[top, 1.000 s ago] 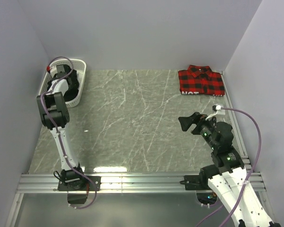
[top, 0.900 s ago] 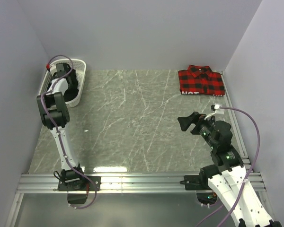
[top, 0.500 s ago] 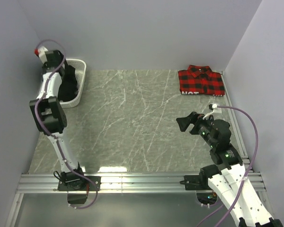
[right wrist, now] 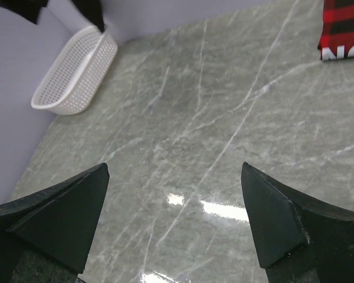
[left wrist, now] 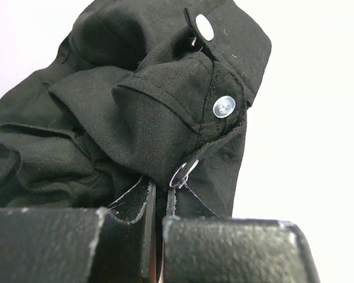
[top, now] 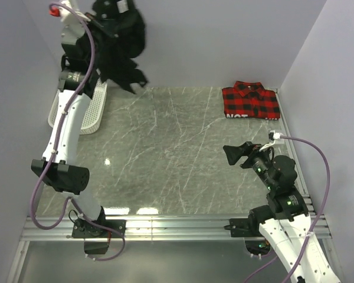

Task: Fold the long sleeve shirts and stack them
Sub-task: Move the shirt to the center of the board

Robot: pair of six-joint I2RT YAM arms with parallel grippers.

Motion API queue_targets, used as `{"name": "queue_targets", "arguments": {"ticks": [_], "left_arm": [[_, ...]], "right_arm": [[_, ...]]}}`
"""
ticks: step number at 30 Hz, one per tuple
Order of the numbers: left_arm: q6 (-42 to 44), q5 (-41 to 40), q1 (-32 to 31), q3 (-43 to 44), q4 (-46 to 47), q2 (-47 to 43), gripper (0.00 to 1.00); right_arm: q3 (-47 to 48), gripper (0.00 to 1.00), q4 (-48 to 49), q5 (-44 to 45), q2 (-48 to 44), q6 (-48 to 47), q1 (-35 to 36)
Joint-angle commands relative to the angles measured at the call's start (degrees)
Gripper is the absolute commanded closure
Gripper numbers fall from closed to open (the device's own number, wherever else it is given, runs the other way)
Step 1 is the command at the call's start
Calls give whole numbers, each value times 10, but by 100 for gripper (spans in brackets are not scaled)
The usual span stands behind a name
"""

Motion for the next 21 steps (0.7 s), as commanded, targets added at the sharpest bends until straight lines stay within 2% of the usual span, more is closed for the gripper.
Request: {"name": "queue_targets", "arguments": {"ticks": [1, 7, 8, 10, 11, 13, 14, 16, 17, 20, 21], "left_arm": [[-110, 110, -55, -22, 68, -25, 100], [-239, 187, -114, -144, 196, -76, 100], [-256, 198, -117, -189, 206, -85, 100], [-301, 203, -117, -248, 246, -106, 100], [-307, 201, -117, -312, 256, -131, 100], [-305, 163, -116, -376, 249, -174, 99], [-304, 150, -114, -448, 248, -190, 81], [-307, 126, -92, -557, 240, -237, 57], [-313, 123, -77, -591, 232, -253, 42], [-315, 138, 17, -708, 195, -312, 24], [-308, 141, 42, -729, 184, -325, 20]], "right_arm": [[28, 0, 4, 10, -23, -9, 3], [41, 0, -15, 18, -41, -20, 2], [43, 0, -17, 18, -43, -22, 2], [42, 0, -19, 20, -44, -24, 2], [41, 0, -19, 20, -44, -24, 1], [35, 0, -16, 16, -44, -23, 2], [34, 0, -16, 14, -42, -22, 2], [31, 0, -15, -1, -34, -24, 2], [31, 0, -14, -8, -28, -25, 3], [30, 0, -15, -33, 0, -34, 3], [31, 0, -15, -37, 9, -37, 2]]}}
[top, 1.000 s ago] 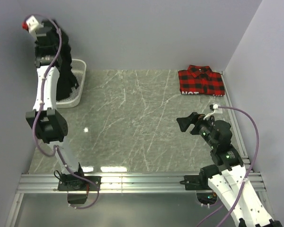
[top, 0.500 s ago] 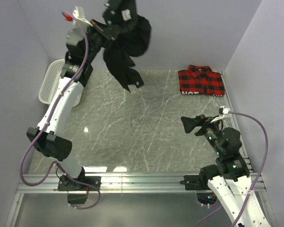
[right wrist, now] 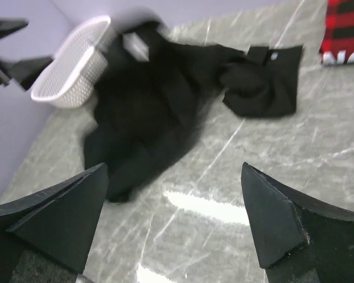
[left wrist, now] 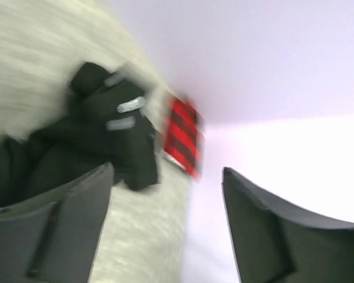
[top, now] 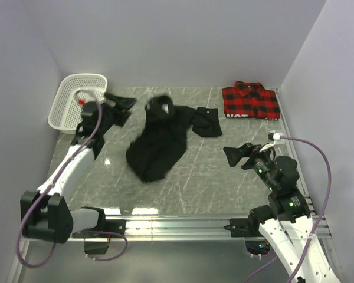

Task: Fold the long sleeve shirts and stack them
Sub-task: Move the shirt to the center of the board, then flatten the shirt out

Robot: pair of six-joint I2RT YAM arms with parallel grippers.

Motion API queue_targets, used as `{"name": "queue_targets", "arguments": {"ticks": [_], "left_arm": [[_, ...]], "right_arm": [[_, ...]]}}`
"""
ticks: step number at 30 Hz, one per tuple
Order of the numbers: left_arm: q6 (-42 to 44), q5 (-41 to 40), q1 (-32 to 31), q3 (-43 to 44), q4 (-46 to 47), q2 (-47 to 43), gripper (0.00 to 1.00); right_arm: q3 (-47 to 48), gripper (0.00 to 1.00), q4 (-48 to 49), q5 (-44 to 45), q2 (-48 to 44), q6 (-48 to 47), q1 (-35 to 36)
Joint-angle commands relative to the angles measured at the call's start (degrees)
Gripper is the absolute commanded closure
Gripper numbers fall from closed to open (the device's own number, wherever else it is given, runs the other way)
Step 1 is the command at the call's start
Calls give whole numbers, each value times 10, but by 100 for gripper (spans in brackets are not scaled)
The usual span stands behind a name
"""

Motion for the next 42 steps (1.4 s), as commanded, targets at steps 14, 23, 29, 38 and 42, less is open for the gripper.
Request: {"name": "queue_targets", "arguments": {"ticks": [14, 23, 29, 38, 42], "left_arm": [[474, -25, -57, 69, -228, 65, 2], [598, -100, -112, 160, -225, 240, 8], [616, -138, -112, 188, -241, 309, 18], [604, -156, -117, 179, -222, 329, 71], [593, -161, -116, 183, -227, 289, 100]], "right_arm": [[25, 0, 50, -69, 248, -21, 60], [7, 2, 97, -70, 313, -14, 109], [-9, 6, 131, -70, 343, -5, 130], [-30, 10, 222, -77, 400, 35, 135], [-14, 9, 263, -85, 462, 71, 135]]}}
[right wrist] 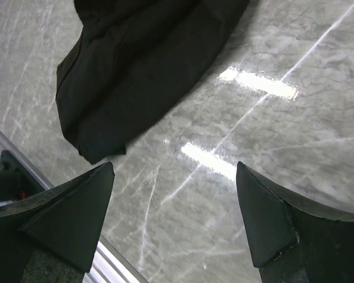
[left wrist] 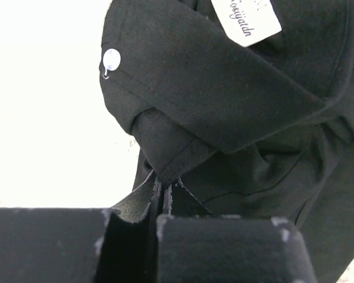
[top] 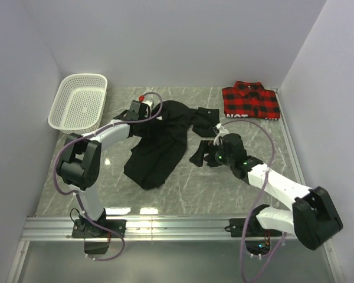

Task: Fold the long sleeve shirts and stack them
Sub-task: Flatten the shirt out

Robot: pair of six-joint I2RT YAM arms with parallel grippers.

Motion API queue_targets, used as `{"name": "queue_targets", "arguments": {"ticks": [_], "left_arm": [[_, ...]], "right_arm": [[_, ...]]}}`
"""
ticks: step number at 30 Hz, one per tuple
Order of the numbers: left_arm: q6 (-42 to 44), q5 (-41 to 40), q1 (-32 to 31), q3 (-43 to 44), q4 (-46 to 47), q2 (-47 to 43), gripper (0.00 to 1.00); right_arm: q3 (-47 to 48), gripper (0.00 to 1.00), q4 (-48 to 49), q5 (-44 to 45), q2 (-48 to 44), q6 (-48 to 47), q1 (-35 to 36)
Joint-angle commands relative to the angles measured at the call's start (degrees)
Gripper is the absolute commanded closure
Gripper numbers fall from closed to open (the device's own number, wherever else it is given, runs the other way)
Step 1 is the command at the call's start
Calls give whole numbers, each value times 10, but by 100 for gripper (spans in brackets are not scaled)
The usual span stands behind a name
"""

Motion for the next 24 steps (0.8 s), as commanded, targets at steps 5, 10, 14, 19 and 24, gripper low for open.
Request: {"name": "queue_targets", "arguments": {"ticks": [5, 10, 14, 19, 24], "left_arm": [[-33, 25, 21, 8, 6, -103, 100], [-77, 85, 62, -3, 5, -158, 99], [-96, 119, 71, -2, 8, -175, 100], [-119, 136, 83, -5, 13, -188, 100], [-144, 171, 110, -12, 27, -197, 100]], "right_arm": [[36, 9, 116, -42, 118, 79, 3], [53, 14, 169, -59, 218, 120, 1], [62, 18, 223, -62, 274, 162, 2], [85, 19, 269, -63, 342, 191, 3], [128, 20, 282, -59, 413, 201, 4]]}}
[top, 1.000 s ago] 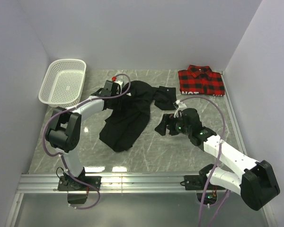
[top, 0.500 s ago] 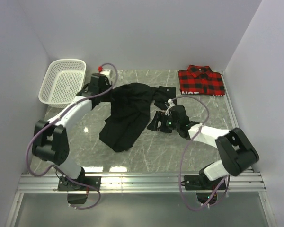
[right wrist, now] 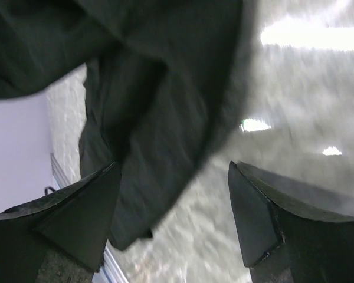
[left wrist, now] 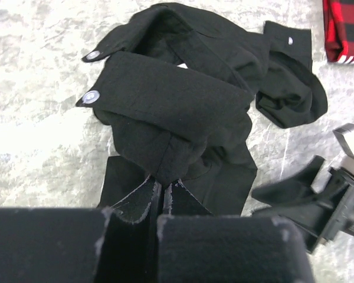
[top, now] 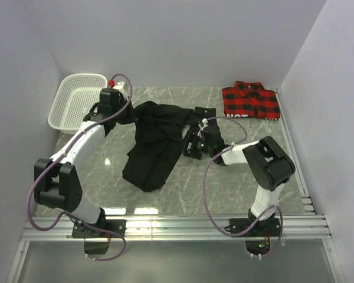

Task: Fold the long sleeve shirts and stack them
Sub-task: Flatten the shirt out

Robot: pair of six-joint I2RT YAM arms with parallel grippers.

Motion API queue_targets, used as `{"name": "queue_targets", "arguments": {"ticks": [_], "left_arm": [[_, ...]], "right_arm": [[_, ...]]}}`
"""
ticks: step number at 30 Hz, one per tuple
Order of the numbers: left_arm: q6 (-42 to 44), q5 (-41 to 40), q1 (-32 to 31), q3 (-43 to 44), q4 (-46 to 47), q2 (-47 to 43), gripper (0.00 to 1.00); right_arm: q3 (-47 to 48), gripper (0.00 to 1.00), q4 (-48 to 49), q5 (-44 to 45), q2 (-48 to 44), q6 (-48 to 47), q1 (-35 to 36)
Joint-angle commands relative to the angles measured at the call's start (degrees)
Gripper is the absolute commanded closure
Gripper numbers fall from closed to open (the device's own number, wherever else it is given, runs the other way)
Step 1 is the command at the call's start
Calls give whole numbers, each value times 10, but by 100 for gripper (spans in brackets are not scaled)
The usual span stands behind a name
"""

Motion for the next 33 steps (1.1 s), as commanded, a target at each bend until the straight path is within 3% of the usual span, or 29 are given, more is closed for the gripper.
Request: {"name": "queue_targets", "arguments": {"ticks": [1, 5, 7, 8, 11, 14, 22, 30, 33], "left_arm": [[-29, 38, 23, -5, 30, -29, 99], [-38, 54, 39, -11, 42, -37, 99], [-40, 58, 46, -11, 42, -39, 100], [-41, 59, 49, -11, 43, -39, 100], [-45, 60, 62, -12, 45, -45, 100], [-46, 60, 77, -13, 48, -53, 100], [-49, 33, 117, -2, 23, -69, 100], [-57, -36, 118, -36, 0, -120, 100], [-55, -52, 118, -60, -12, -134, 100]], "right_arm": [[31, 20, 19, 15, 46, 9, 4], [67, 25, 9, 29, 87, -3, 6], [72, 35, 12, 32, 101, -7, 7], [70, 42, 17, 36, 103, -13, 7], [73, 84, 7, 44, 89, -42, 5], [79, 100, -45, 67, 43, -93, 1], [162, 100, -281, 192, -107, -259, -40], [333, 100, -524, 245, -101, -383, -54], [363, 98, -544, 308, -85, -387, -54]]}}
